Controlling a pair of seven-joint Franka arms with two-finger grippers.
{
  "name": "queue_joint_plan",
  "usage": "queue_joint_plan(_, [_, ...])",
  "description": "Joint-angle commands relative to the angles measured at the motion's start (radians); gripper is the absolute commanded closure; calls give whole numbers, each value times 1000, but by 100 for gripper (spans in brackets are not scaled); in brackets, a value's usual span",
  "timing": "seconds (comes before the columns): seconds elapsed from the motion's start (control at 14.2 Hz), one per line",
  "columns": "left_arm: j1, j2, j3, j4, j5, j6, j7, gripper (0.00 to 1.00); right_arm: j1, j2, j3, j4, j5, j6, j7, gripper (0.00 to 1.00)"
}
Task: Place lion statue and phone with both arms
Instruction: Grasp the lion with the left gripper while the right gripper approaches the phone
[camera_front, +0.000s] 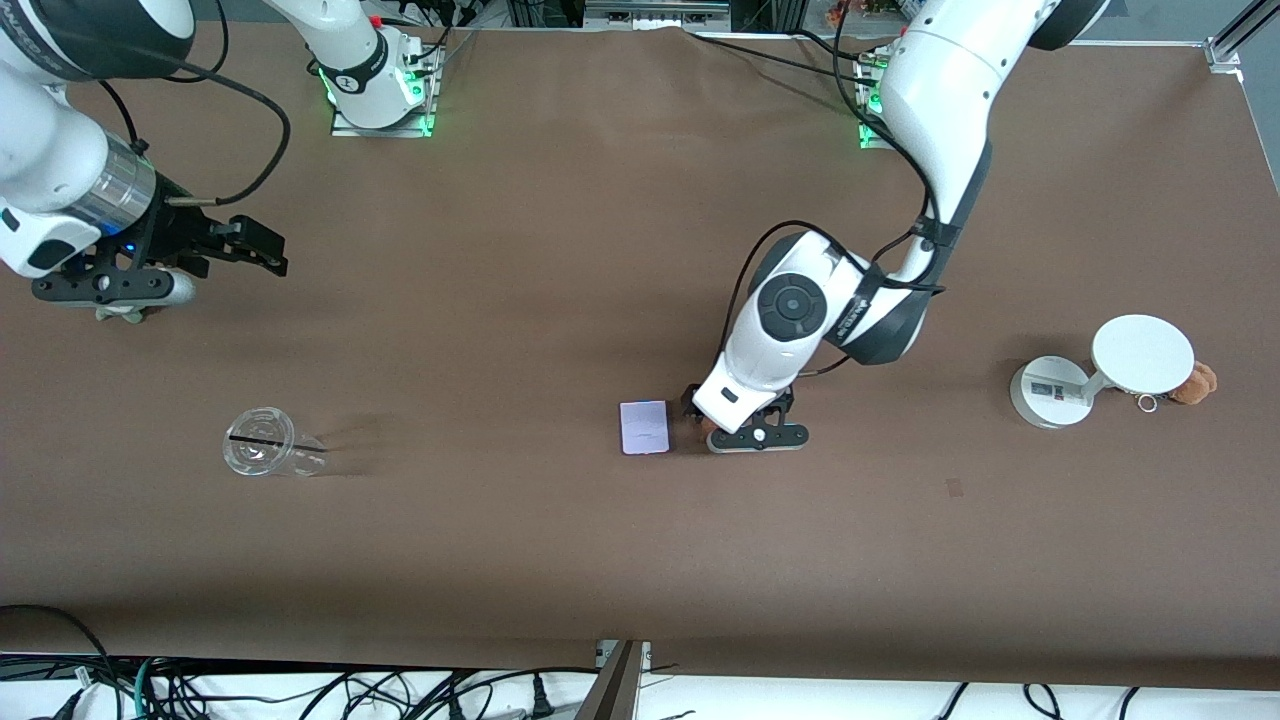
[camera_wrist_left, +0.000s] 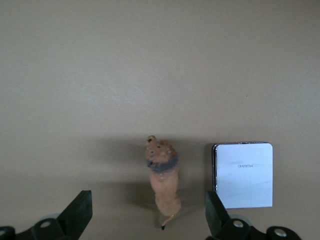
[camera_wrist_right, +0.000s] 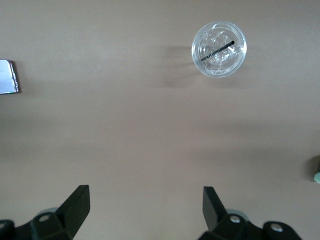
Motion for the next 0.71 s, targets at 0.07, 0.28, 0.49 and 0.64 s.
queue_joint_plan(0.07, [-30, 62, 26, 40, 46, 42, -25, 0, 15, 10, 6, 10, 7, 13, 5, 0])
queue_joint_plan(0.28, [-45, 94, 42, 89, 49, 40, -60, 0, 40, 50, 6, 15, 5, 53, 42, 0])
queue_joint_plan(0.49, [-100, 119, 95, 108, 49, 40, -117, 0, 103, 108, 6, 19, 1, 109, 103, 0])
queue_joint_plan(0.64, [-119, 127, 111, 114, 49, 40, -118, 13, 143, 148, 6, 21, -7, 157, 171, 0])
